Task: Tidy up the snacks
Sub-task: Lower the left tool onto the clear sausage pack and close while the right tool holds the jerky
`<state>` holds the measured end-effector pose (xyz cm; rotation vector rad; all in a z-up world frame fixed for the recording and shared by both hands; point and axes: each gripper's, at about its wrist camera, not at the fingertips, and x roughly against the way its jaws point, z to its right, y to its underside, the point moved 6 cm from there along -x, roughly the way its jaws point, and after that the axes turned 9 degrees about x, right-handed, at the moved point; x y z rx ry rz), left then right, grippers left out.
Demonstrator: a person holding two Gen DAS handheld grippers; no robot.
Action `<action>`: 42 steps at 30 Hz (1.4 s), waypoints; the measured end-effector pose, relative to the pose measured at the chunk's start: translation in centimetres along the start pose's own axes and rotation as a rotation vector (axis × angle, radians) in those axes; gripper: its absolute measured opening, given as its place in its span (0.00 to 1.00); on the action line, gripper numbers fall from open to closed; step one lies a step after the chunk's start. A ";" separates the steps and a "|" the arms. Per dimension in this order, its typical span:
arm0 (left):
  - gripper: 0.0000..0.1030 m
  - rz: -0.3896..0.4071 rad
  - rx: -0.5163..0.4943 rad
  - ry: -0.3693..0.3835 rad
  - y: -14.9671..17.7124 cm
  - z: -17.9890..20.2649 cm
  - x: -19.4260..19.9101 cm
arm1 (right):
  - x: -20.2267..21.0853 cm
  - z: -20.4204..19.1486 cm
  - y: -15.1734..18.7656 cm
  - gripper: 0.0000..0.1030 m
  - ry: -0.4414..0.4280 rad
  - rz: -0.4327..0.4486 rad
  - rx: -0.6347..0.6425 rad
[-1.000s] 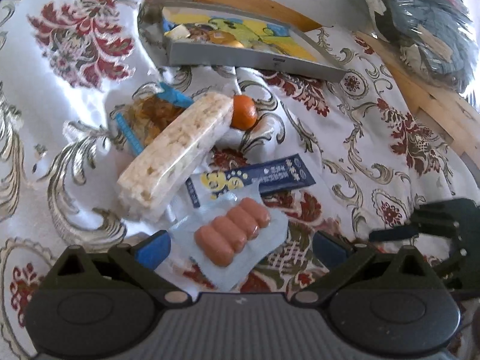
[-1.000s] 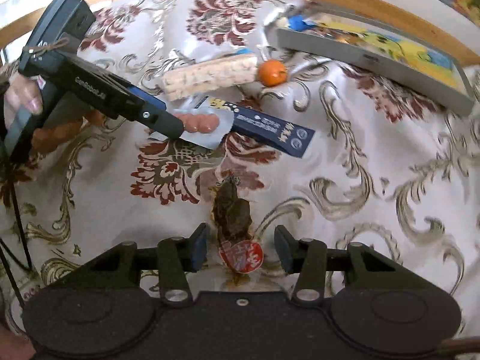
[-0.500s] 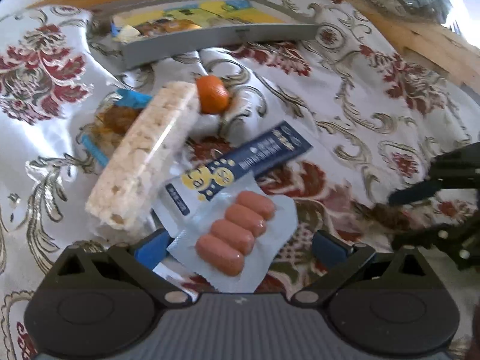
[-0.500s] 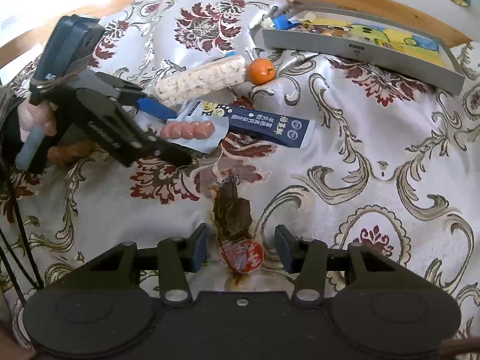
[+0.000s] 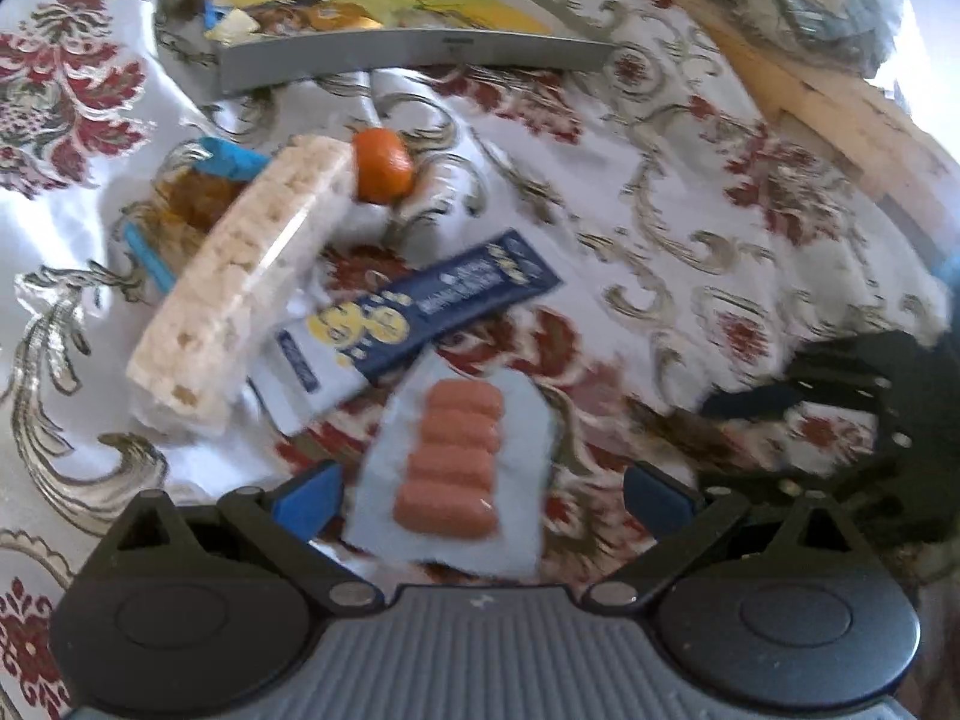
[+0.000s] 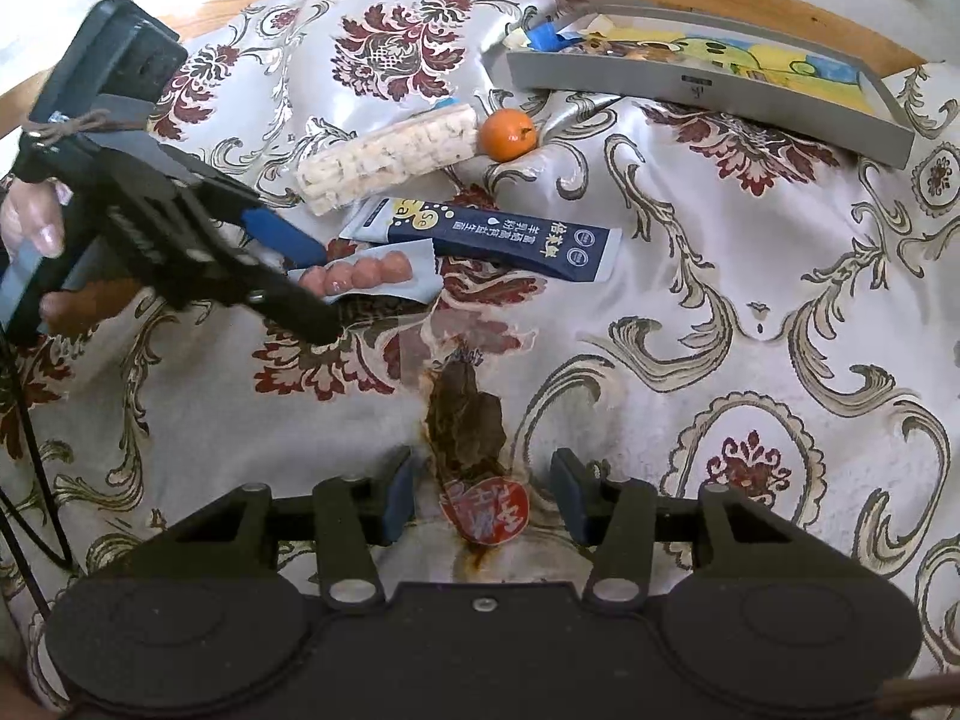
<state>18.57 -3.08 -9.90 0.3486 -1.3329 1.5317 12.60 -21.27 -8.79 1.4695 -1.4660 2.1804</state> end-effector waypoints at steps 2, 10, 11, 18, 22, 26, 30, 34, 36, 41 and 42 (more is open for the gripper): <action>0.99 0.020 0.005 -0.020 -0.3 -0.3 -0.4 | 0.0 0.0 0.0 0.49 0.000 0.001 -0.004; 0.89 0.034 -0.069 -0.073 -0.1 0.3 -0.9 | -0.5 -0.1 -0.4 0.50 0.021 0.011 -0.043; 0.86 0.031 -0.080 -0.084 0.0 0.4 -0.9 | -0.6 -0.2 -0.5 0.51 0.026 0.011 -0.042; 0.65 0.017 -0.002 -0.060 -0.2 0.1 -0.3 | -0.9 -0.7 -0.7 0.57 0.035 0.014 -0.008; 0.64 0.009 0.042 -0.053 -0.3 -0.1 -0.3 | -1.1 -0.5 -0.9 0.56 0.028 0.012 0.011; 0.63 0.003 0.061 -0.070 -0.2 0.2 -0.2 | -1.1 -0.6 -0.9 0.50 0.027 0.011 0.023; 0.60 0.007 0.088 -0.091 -0.1 0.4 0.0 | -0.9 -0.8 -0.8 0.48 0.039 0.021 0.018; 0.56 0.029 0.108 -0.119 -0.1 0.6 0.5 | -0.6 -0.9 -0.6 0.48 0.055 0.033 0.007; 0.54 0.039 0.101 -0.134 0.1 1.0 0.6 | -0.6 -1.1 -0.6 0.48 0.066 0.034 0.014; 0.51 0.053 0.125 -0.121 0.5 1.7 0.9 | -0.5 -1.5 -0.6 0.47 0.089 0.038 0.037; 0.50 0.056 0.132 -0.116 0.5 1.8 1.0 | -0.4 -1.5 -0.6 0.47 0.094 0.042 0.037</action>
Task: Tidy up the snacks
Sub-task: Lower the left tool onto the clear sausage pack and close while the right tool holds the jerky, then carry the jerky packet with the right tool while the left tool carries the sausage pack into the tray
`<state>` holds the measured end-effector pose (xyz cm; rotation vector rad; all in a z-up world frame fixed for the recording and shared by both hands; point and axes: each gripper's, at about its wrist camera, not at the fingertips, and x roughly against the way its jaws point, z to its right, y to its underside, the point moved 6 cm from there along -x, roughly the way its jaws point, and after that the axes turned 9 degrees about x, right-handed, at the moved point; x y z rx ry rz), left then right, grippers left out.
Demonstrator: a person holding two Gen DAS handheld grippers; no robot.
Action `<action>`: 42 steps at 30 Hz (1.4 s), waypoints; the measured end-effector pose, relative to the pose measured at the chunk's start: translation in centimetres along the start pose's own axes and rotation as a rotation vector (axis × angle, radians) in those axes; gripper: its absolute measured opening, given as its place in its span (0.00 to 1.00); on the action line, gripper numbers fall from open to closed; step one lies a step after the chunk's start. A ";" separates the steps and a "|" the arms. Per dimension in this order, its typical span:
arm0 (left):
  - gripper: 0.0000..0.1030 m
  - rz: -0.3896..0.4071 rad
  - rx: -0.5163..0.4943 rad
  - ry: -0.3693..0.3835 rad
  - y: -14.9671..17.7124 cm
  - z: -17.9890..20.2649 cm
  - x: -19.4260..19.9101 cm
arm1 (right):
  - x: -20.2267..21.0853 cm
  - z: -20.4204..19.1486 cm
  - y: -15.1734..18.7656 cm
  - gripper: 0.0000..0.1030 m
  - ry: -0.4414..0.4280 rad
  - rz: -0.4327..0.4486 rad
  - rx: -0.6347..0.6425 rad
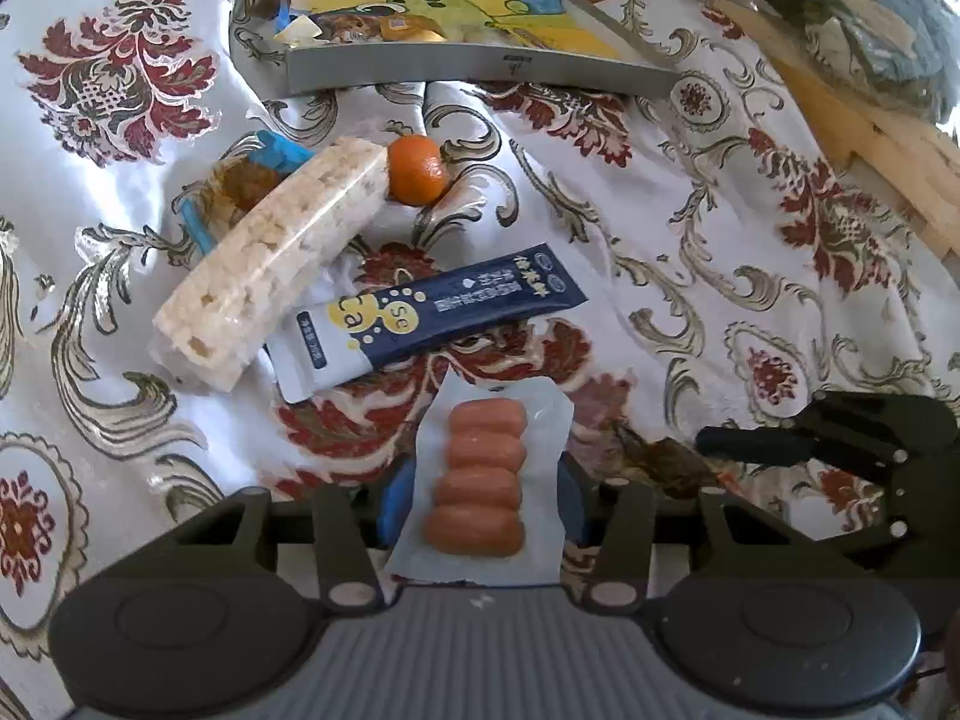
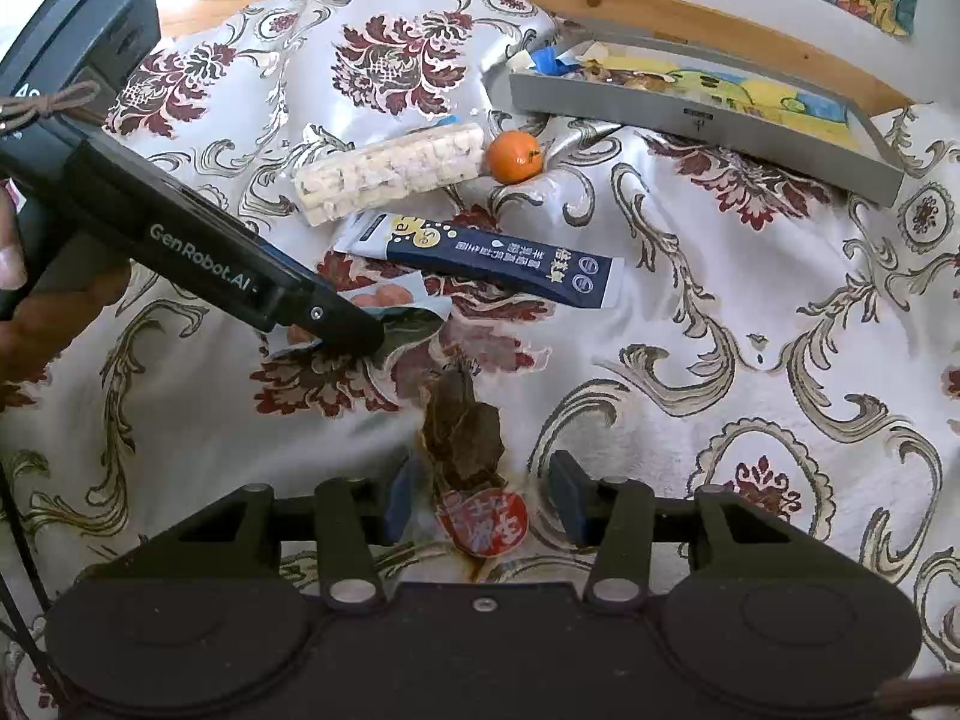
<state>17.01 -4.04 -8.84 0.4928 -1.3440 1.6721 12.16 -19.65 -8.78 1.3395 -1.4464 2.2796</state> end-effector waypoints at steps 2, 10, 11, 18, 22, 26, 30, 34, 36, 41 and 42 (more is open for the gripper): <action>0.50 0.006 0.014 0.007 0.0 0.1 0.2 | 0.2 -0.1 -0.1 0.47 0.016 0.011 0.012; 0.49 0.062 -0.008 -0.030 0.1 0.5 0.6 | 0.8 -0.5 -0.3 0.46 0.086 0.038 0.094; 0.49 0.073 -0.019 -0.040 0.1 0.6 0.7 | 0.9 -0.6 -0.4 0.46 0.096 0.043 0.107; 0.49 0.104 -0.027 -0.042 0.0 0.8 1.1 | 1.1 -0.5 -0.5 0.45 0.114 0.056 0.128; 0.49 0.115 -0.023 -0.041 0.0 0.8 1.2 | 1.3 -0.6 -0.6 0.44 0.121 0.068 0.134; 0.49 0.140 -0.003 -0.033 -0.3 0.7 1.6 | 1.6 -0.5 -0.9 0.44 0.143 0.087 0.145; 0.49 0.161 0.018 -0.031 -0.5 0.4 1.8 | 1.9 -0.4 -1.3 0.44 0.177 0.110 0.179; 0.49 0.172 0.027 -0.028 -0.6 0.4 1.9 | 1.9 -0.3 -1.5 0.43 0.194 0.114 0.200; 0.49 0.179 0.028 -0.026 -0.7 0.4 2.1 | 2.0 -0.2 -1.6 0.43 0.200 0.117 0.205; 0.49 0.210 0.016 -0.027 -1.3 0.6 2.5 | 2.2 0.5 -2.2 0.43 0.217 0.134 0.209; 0.49 0.217 0.017 -0.026 -1.6 0.7 2.6 | 2.3 0.7 -2.4 0.43 0.220 0.139 0.212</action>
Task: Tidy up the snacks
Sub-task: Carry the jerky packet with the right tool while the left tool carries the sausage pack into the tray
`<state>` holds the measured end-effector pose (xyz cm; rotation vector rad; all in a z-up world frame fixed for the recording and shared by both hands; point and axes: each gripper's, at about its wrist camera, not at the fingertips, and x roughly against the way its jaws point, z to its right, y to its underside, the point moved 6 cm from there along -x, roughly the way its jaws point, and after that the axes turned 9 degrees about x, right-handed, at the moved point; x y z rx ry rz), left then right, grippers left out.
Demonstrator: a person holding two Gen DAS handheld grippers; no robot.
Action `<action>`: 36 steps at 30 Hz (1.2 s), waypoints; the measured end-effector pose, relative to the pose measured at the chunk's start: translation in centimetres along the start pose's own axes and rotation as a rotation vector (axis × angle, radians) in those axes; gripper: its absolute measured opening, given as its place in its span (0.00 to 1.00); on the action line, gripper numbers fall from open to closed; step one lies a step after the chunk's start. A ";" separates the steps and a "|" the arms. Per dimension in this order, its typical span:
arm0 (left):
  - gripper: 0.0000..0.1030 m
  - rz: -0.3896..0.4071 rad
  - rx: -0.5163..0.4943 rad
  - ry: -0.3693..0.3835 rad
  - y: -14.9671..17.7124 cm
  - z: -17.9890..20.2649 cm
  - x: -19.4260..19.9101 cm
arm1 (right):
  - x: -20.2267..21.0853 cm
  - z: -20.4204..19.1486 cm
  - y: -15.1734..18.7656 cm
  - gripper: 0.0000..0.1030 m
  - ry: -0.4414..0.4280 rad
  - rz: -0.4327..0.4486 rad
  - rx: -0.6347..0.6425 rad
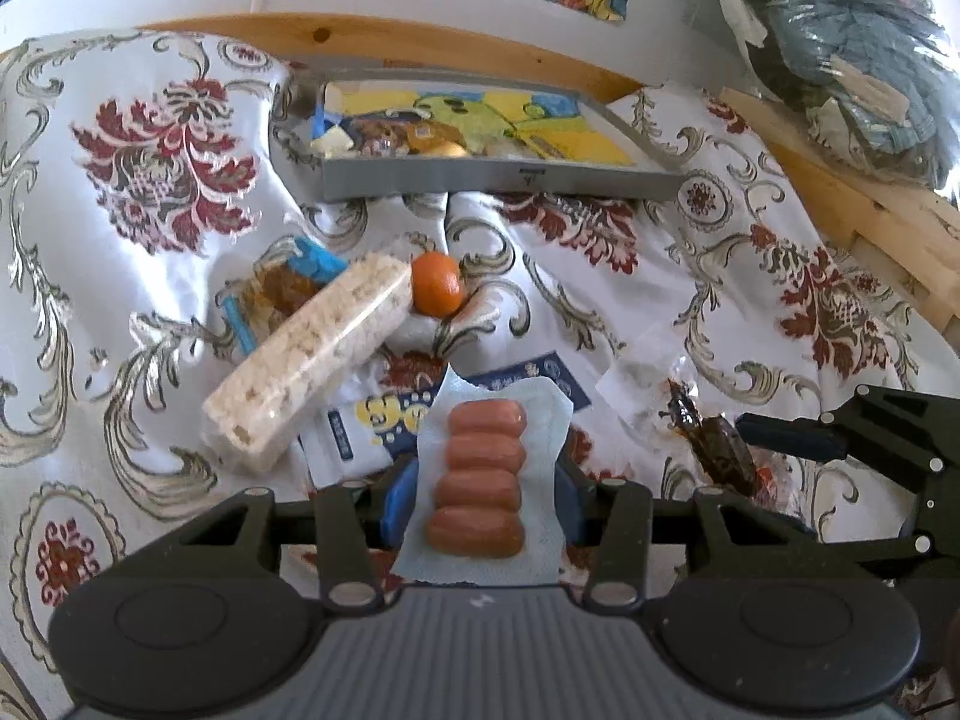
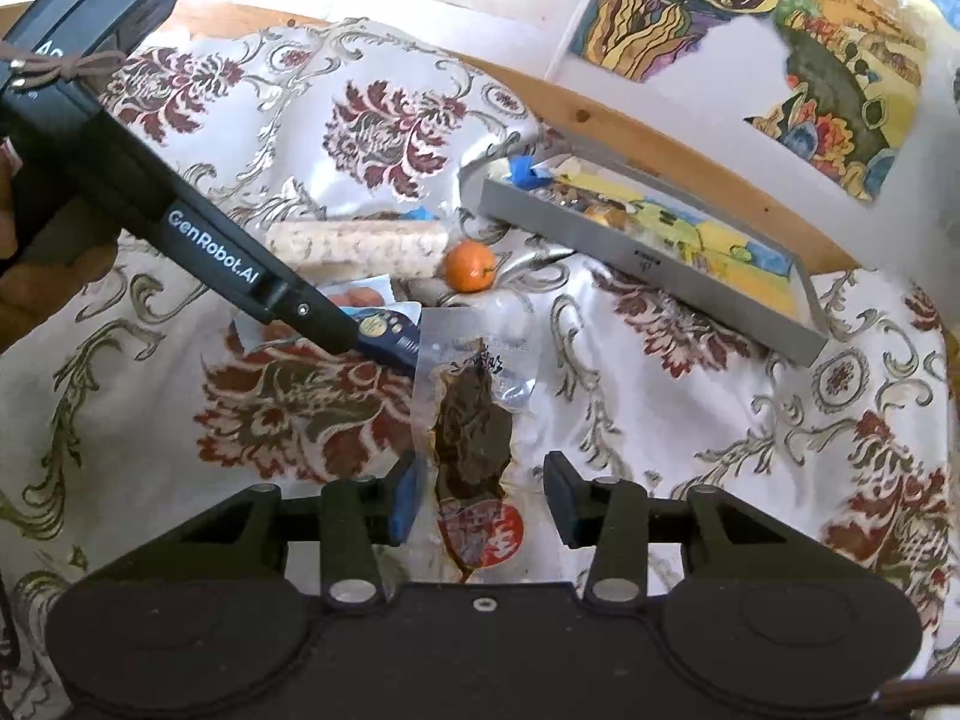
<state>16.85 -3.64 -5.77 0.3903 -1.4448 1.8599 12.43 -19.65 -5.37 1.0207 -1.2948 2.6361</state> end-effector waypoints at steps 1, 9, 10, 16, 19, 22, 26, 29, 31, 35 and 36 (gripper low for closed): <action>0.49 0.009 0.005 0.001 -0.3 0.0 0.1 | 0.0 0.2 -0.2 0.43 0.003 0.004 0.005; 0.49 0.063 0.064 0.005 -3.6 -0.1 0.6 | -1.2 3.8 -2.3 0.43 0.039 0.052 0.023; 0.49 0.070 0.074 0.005 -4.2 -0.1 0.5 | -1.5 4.4 -2.5 0.43 0.042 0.055 0.021; 0.49 0.095 0.118 0.028 -8.2 0.3 -1.0 | -3.5 8.5 -4.3 0.43 0.061 0.061 0.081; 0.50 0.116 0.108 0.023 -10.9 1.0 -2.3 | -4.6 11.2 -5.6 0.43 0.085 0.073 0.101; 0.50 0.139 0.102 0.016 -13.6 1.8 -3.7 | -6.0 14.2 -7.4 0.43 0.104 0.084 0.105; 0.50 0.173 0.115 -0.005 -17.6 2.5 -5.8 | -8.3 17.7 -9.8 0.43 0.130 0.086 0.104; 0.50 0.190 0.125 -0.028 -20.3 2.8 -7.7 | -10.1 19.9 -11.2 0.43 0.154 0.093 0.073; 0.50 0.197 0.120 -0.044 -21.7 2.8 -8.9 | -11.4 21.1 -11.8 0.43 0.172 0.104 0.047; 0.50 0.193 0.103 -0.076 -23.5 3.0 -11.4 | -13.4 23.7 -12.0 0.44 0.240 0.162 -0.010; 0.50 0.187 0.100 -0.081 -23.8 3.0 -11.9 | -14.0 24.2 -11.8 0.44 0.250 0.154 -0.033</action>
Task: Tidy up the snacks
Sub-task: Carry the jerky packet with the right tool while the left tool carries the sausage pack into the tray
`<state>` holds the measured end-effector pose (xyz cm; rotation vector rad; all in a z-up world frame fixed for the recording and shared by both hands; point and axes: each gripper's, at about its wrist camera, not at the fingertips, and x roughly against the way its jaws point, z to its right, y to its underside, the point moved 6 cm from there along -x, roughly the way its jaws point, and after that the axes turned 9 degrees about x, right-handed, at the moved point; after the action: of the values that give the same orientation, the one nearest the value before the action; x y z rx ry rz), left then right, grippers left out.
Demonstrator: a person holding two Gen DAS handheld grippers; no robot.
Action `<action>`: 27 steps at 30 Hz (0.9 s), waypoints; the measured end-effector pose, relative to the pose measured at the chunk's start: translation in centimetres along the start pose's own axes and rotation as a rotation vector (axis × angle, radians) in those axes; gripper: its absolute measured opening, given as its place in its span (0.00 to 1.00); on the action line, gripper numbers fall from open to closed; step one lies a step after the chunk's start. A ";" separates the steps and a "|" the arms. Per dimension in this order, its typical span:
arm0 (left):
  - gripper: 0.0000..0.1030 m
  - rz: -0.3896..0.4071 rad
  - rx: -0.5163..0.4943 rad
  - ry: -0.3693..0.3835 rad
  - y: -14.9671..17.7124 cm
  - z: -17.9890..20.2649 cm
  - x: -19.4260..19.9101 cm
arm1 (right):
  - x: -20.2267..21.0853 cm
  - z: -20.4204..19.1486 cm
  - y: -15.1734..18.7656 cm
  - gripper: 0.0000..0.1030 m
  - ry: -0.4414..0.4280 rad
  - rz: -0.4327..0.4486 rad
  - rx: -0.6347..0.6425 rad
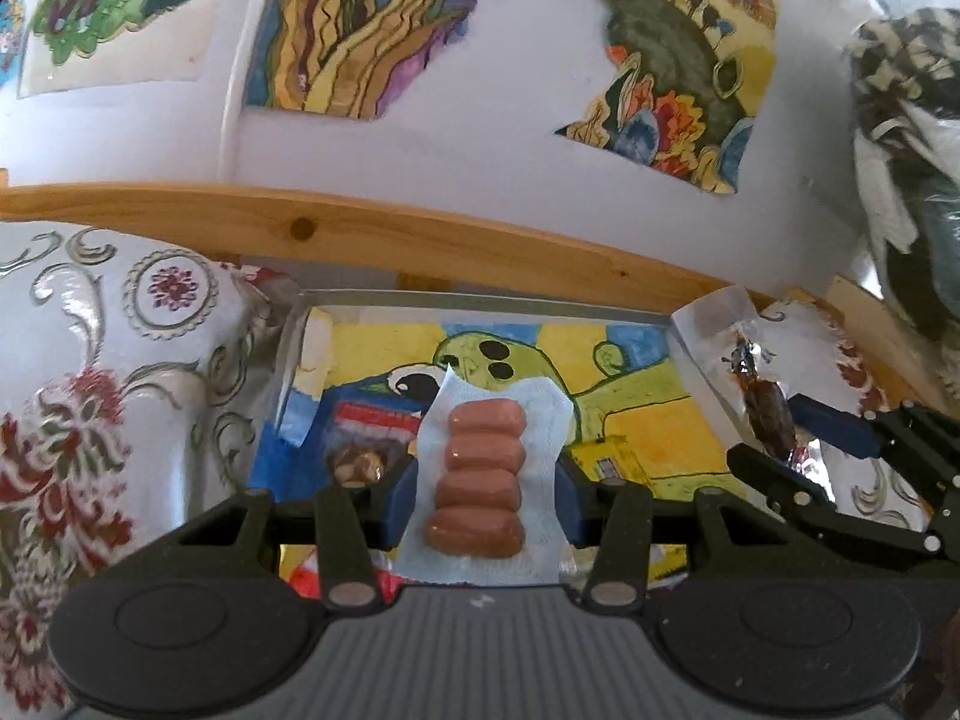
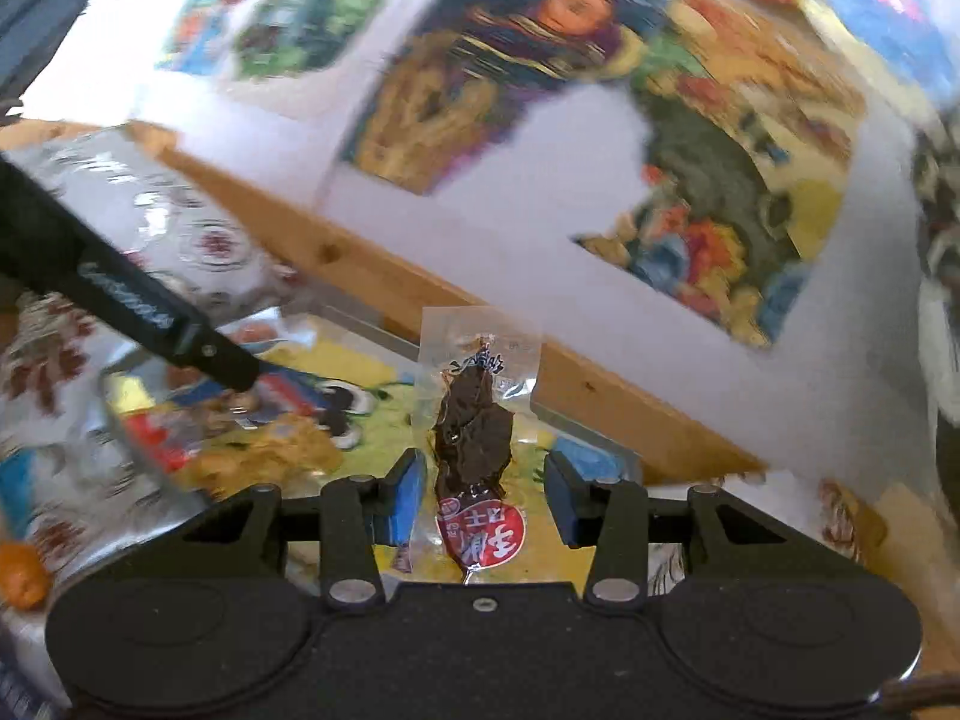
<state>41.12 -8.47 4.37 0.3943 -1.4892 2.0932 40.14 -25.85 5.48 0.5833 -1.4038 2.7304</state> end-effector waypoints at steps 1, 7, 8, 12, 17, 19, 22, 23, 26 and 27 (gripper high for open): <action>0.50 -0.006 -0.007 -0.007 -0.1 0.0 -0.5 | -0.8 0.2 0.3 0.44 0.007 -0.009 -0.006; 0.50 -0.039 -0.042 -0.036 0.3 0.4 -3.3 | -3.7 -0.2 1.3 0.44 0.018 -0.048 0.034; 0.50 -0.047 -0.044 -0.039 0.4 0.4 -3.7 | -4.1 -0.3 1.4 0.44 0.017 -0.058 0.041; 0.51 -0.071 -0.065 -0.066 0.9 0.2 -5.2 | -5.1 -0.9 1.9 0.44 0.009 -0.076 0.085; 0.52 -0.095 -0.058 -0.092 1.6 -0.5 -6.2 | -6.1 -1.4 2.6 0.45 -0.003 -0.115 0.129; 0.53 -0.108 -0.050 -0.099 1.9 -0.8 -6.5 | -6.4 -1.5 2.7 0.46 -0.007 -0.121 0.125; 0.55 -0.118 -0.041 -0.104 2.2 -1.1 -6.9 | -6.5 -1.4 2.9 0.46 0.004 -0.128 0.103; 0.56 -0.120 -0.037 -0.106 2.2 -1.1 -7.0 | -6.5 -1.3 2.9 0.47 0.009 -0.131 0.095; 0.59 -0.130 -0.018 -0.111 2.3 -1.3 -7.1 | -6.7 -1.1 3.2 0.51 0.017 -0.140 0.081; 0.60 -0.134 -0.015 -0.111 2.3 -1.3 -7.2 | -6.6 -1.1 3.2 0.54 0.021 -0.140 0.079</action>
<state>45.70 -9.69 -1.64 0.5967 -1.4967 1.9829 45.39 -25.92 0.16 0.6281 -1.2061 2.6836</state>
